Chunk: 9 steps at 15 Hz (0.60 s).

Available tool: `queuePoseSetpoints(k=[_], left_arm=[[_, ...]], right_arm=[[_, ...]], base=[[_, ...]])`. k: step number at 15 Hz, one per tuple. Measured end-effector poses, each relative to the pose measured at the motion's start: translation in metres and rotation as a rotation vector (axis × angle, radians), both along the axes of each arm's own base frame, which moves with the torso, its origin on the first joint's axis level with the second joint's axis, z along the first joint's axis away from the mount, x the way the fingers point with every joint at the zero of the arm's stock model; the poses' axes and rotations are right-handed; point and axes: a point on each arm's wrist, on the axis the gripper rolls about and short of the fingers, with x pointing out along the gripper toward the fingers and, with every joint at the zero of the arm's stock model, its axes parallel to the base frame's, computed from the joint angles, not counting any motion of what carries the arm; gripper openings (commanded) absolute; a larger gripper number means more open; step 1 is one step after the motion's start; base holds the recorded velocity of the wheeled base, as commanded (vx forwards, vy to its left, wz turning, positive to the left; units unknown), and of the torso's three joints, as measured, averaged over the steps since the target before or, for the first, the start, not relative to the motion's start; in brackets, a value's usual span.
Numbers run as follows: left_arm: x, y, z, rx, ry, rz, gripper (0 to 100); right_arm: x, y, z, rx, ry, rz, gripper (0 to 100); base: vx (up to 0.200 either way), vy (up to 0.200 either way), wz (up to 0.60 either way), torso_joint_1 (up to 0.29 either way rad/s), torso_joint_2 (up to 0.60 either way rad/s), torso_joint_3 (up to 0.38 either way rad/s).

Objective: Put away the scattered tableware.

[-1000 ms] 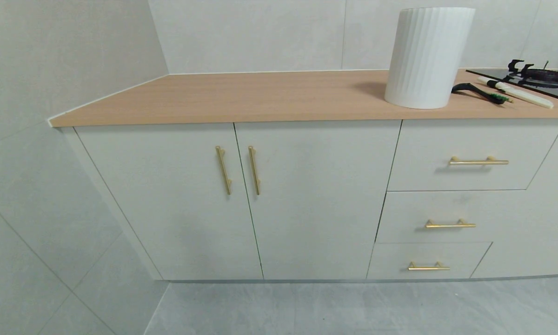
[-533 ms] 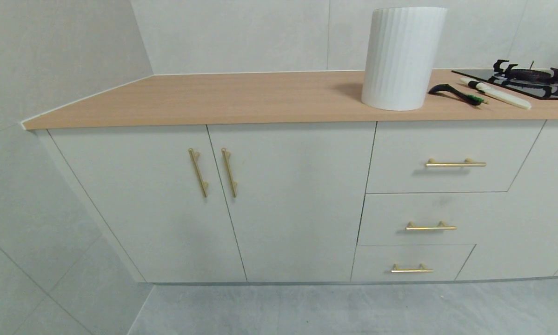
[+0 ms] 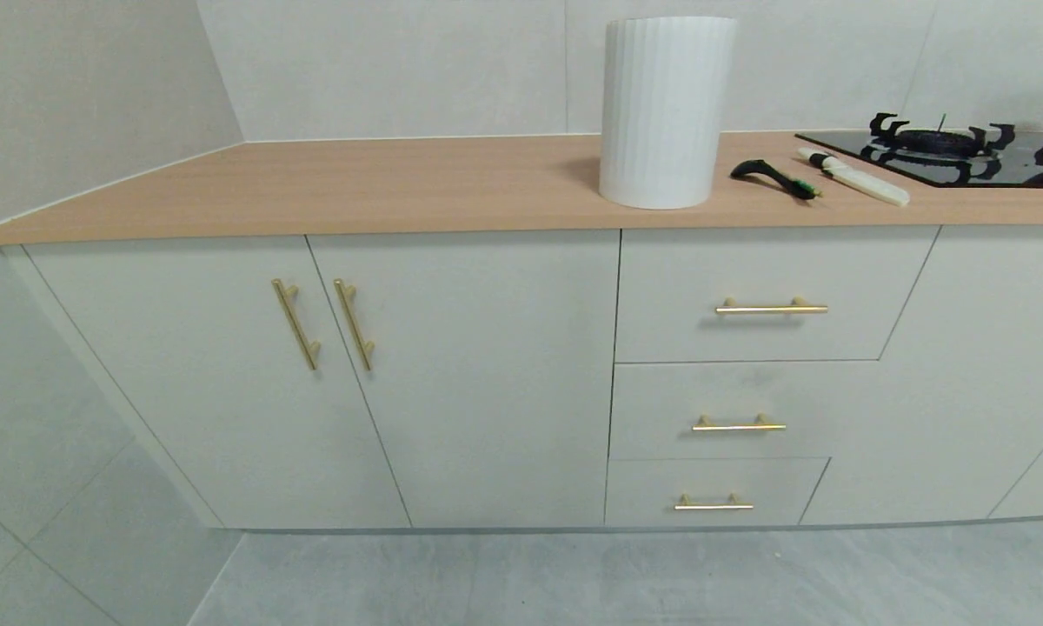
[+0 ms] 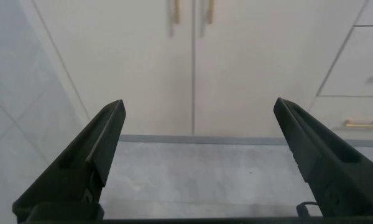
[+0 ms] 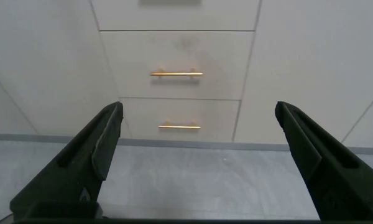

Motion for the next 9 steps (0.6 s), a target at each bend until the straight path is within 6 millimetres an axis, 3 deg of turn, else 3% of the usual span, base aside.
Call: queuePoseSetpoints(k=[9], left_arm=[[0.0, 0.0, -0.0001, 0.001, 0.0, 0.0, 100]], right_arm=[[0.0, 0.0, 0.0, 0.0, 0.0, -0.001, 100]], base=[[0.0, 0.0, 0.0, 0.0, 0.0, 0.0]])
